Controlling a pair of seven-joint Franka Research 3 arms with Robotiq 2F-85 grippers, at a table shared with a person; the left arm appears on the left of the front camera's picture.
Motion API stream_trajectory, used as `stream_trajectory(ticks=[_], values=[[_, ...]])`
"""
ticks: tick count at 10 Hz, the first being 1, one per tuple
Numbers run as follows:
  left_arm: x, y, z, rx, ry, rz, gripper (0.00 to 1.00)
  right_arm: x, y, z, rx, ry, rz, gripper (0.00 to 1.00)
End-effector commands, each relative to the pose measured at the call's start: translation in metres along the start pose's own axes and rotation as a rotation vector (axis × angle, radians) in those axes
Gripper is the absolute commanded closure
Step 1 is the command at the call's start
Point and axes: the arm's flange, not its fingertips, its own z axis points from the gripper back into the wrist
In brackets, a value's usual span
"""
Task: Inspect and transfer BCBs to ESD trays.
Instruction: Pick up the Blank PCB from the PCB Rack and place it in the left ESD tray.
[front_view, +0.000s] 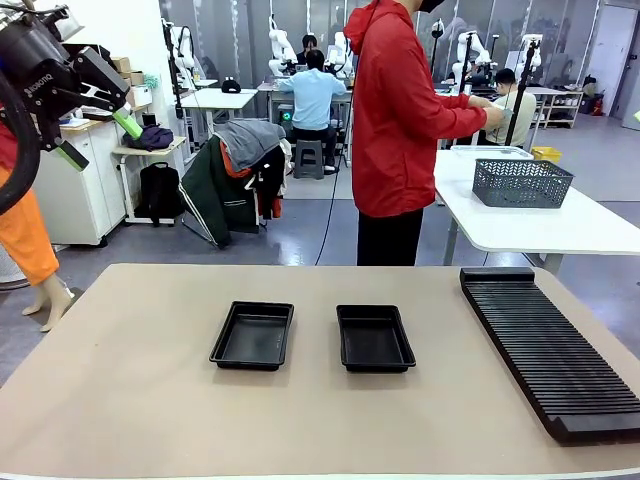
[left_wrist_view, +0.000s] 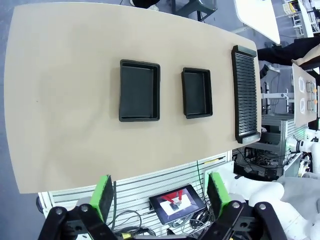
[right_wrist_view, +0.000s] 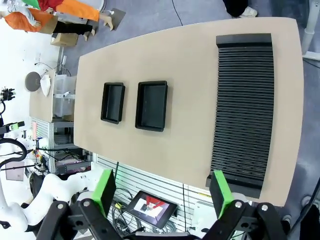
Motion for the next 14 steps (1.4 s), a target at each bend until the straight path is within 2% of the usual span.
stream_trajectory(ticks=[1, 5, 7, 9, 11, 14], values=[[-0.004, -0.002, 0.006, 0.036, 0.011, 0.03, 0.0, 0.001, -0.004, 0.002, -0.004, -0.006, -0.017, 0.0], [-0.001, -0.006, 0.013, 0.084, 0.014, 0.033, 0.0, 0.0, -0.003, 0.001, -0.002, -0.003, -0.008, 0.0], [-0.003, -0.007, 0.022, 0.147, -0.025, 0.038, 0.0, 0.0, -0.003, 0.001, -0.002, -0.003, -0.008, 0.0], [-0.003, -0.016, 0.03, 0.177, -0.069, -0.011, 0.0, 0.0, -0.003, 0.001, -0.002, -0.003, -0.008, 0.0], [-0.005, -0.019, 0.034, 0.165, -0.103, -0.043, 0.0, 0.0, -0.003, 0.001, -0.002, -0.003, -0.008, 0.0], [-0.002, -0.022, 0.032, 0.139, -0.102, -0.126, 0.0, 0.0, -0.003, 0.001, -0.002, -0.003, -0.008, 0.0]])
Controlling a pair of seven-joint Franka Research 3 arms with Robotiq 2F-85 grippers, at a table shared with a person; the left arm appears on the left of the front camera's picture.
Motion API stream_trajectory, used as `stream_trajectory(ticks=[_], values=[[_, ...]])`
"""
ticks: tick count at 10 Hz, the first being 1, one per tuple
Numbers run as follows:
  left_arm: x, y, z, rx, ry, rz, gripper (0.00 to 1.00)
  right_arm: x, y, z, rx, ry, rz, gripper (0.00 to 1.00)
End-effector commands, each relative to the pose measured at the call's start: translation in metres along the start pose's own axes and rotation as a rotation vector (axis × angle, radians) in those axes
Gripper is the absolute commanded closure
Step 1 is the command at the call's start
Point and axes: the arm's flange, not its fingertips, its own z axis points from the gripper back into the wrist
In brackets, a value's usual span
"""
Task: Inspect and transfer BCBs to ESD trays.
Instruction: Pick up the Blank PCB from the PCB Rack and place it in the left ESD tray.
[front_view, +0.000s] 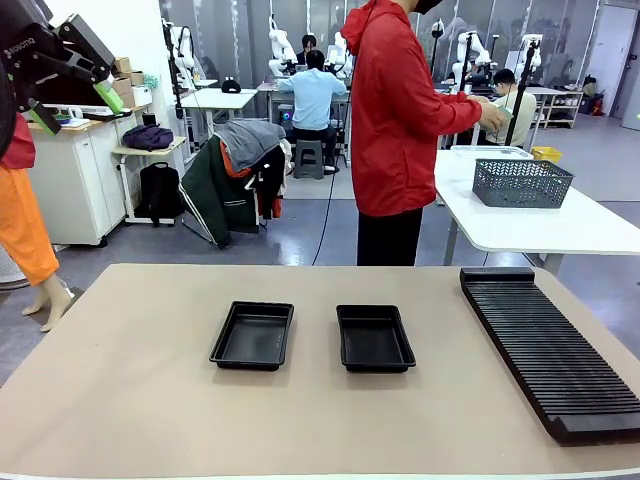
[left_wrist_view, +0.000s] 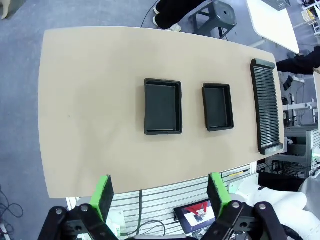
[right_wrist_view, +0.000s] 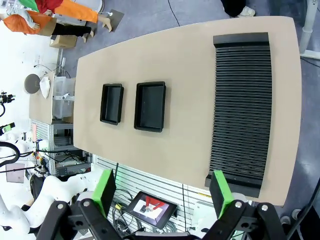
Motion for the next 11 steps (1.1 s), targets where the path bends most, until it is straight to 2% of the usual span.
stream_trajectory(ticks=[1, 11], values=[[0.0008, 0.0019, -0.0071, -0.016, -0.008, -0.046, 0.0, 0.0, 0.0, -0.0002, 0.0, 0.001, 0.0, 0.0], [0.0013, -0.0005, -0.0029, -0.002, 0.002, -0.031, 0.0, 0.0, 0.0, -0.0002, 0.0, 0.001, 0.0, 0.0]])
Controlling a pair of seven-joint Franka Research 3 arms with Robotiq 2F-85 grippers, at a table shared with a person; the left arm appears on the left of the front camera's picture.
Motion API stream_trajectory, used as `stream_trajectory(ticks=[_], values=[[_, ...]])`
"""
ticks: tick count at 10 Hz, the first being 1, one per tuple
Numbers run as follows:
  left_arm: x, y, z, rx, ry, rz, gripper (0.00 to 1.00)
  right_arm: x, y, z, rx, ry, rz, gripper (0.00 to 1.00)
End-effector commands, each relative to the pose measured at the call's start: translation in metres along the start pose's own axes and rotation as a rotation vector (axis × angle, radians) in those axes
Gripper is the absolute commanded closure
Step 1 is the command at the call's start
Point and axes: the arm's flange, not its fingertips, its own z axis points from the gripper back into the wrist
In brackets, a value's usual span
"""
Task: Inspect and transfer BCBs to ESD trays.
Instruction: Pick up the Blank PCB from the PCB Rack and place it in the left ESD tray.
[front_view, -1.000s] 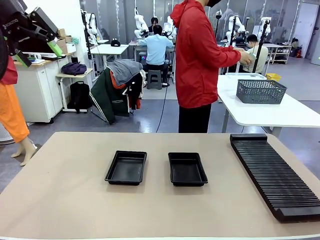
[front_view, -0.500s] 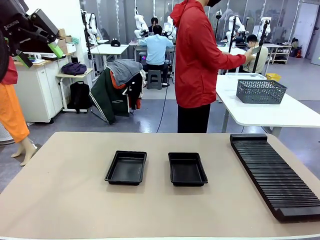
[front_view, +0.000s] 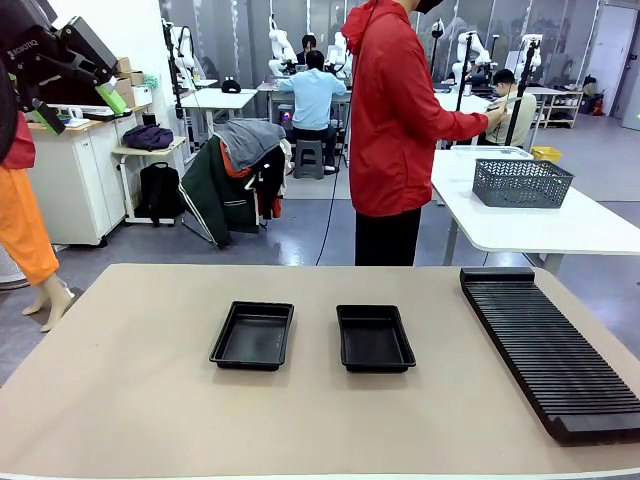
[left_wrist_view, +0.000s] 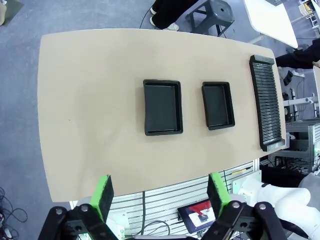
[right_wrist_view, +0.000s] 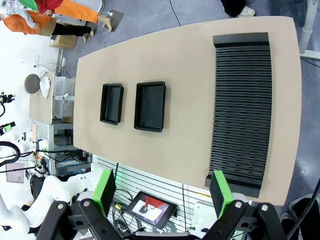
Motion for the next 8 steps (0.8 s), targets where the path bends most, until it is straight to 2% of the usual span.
stream_trajectory(ticks=[1, 8], values=[[-0.0002, -0.0009, -0.0006, 0.001, 0.001, -0.001, 0.0, 0.0, 0.0, -0.0002, 0.0, 0.001, 0.0, 0.0], [-0.0002, -0.0009, -0.0006, 0.001, 0.001, -0.001, 0.0, 0.0, 0.0, -0.0002, 0.0, 0.001, 0.0, 0.0]])
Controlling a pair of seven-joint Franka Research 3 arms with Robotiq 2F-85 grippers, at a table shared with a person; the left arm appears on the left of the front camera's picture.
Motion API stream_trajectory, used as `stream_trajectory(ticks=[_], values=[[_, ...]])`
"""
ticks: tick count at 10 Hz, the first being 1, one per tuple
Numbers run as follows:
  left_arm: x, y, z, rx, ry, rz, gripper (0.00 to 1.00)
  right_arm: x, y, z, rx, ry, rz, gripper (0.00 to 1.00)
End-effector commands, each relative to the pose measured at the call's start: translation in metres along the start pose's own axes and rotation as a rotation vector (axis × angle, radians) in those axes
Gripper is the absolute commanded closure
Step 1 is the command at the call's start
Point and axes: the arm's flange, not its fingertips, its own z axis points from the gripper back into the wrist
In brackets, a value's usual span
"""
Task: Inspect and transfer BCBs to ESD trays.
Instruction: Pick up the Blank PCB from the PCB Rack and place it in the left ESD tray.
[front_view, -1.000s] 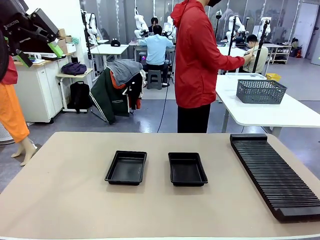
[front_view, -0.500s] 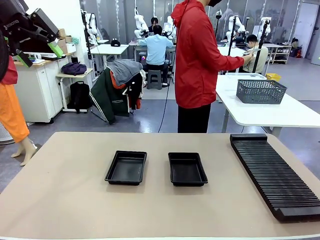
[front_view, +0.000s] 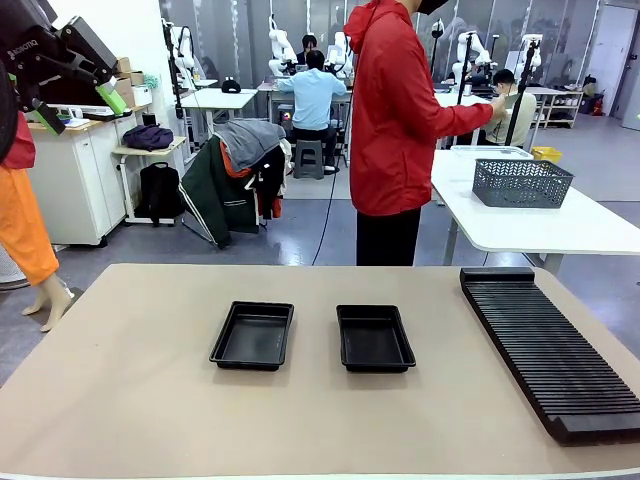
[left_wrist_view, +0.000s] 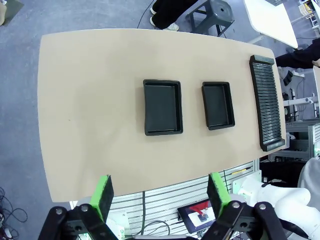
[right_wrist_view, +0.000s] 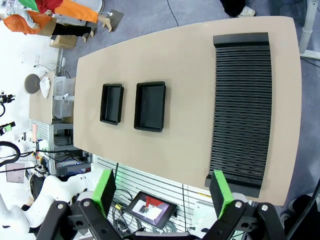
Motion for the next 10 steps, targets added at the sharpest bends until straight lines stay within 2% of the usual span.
stream_trajectory(ticks=[1, 10], values=[[-0.0002, -0.0009, -0.0006, 0.001, 0.001, -0.001, 0.0, 0.0, 0.0, -0.0002, 0.0, 0.001, 0.0, 0.0], [-0.0002, -0.0009, -0.0006, 0.001, 0.001, -0.001, 0.0, 0.0, 0.0, -0.0002, 0.0, 0.001, 0.0, 0.0]])
